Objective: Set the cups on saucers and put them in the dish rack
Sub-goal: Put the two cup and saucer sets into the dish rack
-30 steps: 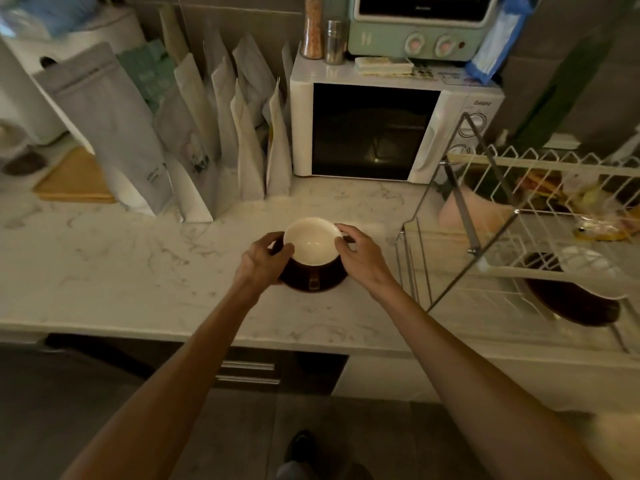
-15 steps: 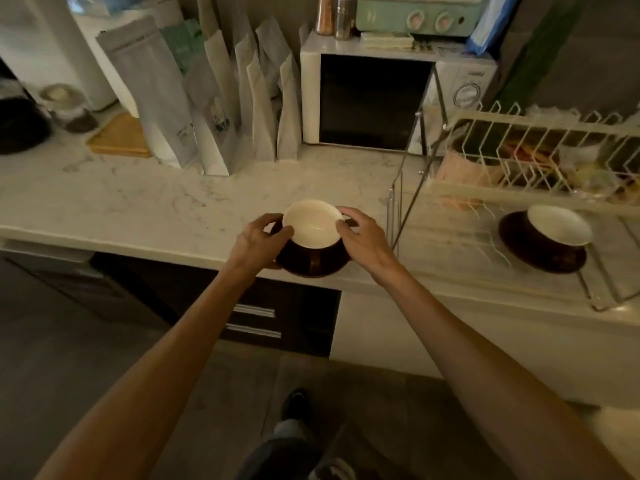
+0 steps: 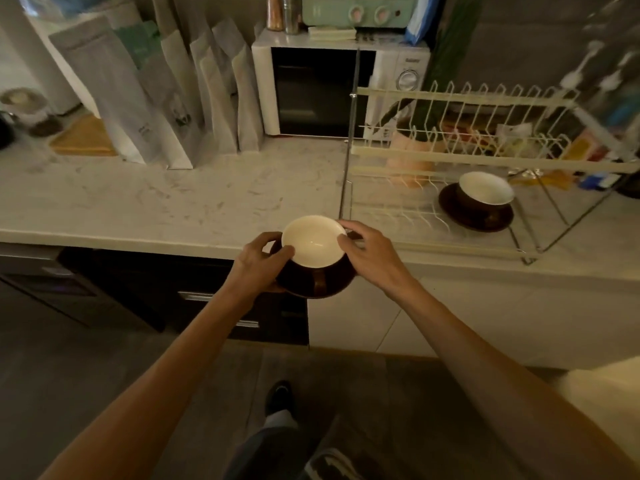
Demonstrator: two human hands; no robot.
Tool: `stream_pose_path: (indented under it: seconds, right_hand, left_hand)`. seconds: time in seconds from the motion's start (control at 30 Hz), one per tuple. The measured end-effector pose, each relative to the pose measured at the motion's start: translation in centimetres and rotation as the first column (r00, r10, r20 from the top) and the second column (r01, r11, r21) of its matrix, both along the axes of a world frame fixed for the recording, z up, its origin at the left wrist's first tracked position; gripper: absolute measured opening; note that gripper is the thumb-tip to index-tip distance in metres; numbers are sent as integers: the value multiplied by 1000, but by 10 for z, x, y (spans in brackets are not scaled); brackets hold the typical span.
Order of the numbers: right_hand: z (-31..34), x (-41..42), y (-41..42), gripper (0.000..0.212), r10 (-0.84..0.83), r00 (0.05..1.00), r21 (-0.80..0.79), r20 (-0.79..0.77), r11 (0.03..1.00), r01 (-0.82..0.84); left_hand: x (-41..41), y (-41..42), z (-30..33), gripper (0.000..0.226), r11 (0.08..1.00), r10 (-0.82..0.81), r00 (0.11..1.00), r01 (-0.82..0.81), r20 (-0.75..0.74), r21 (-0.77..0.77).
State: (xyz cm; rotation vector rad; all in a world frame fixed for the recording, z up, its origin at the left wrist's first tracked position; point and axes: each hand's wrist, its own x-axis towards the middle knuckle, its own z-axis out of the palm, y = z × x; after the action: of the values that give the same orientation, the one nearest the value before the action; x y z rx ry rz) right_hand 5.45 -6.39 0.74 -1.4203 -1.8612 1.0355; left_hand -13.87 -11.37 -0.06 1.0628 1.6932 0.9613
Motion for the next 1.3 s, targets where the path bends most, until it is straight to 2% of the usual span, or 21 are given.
stream_pose_path:
  seconds: [0.4, 0.57, 1.13, 1.3]
  right_hand:
    - [7, 82, -4, 36, -180, 984, -24, -18, 984, 179]
    - [8, 100, 13, 36, -268, 963, 18, -12, 963, 268]
    - [-11, 99, 105, 35, -440, 897, -18, 35, 897, 441]
    - [-14, 100, 127, 36, -439, 898, -69, 30, 895, 440]
  left_hand:
    - [78, 20, 6, 41, 991, -134, 991, 135, -15, 22]
    - [104, 43, 9, 43, 986, -163, 987, 162, 13, 47]
    - [131, 145, -9, 43, 982, -151, 988, 155, -45, 108]
    - [136, 164, -14, 41, 985, -130, 989, 137, -69, 106]
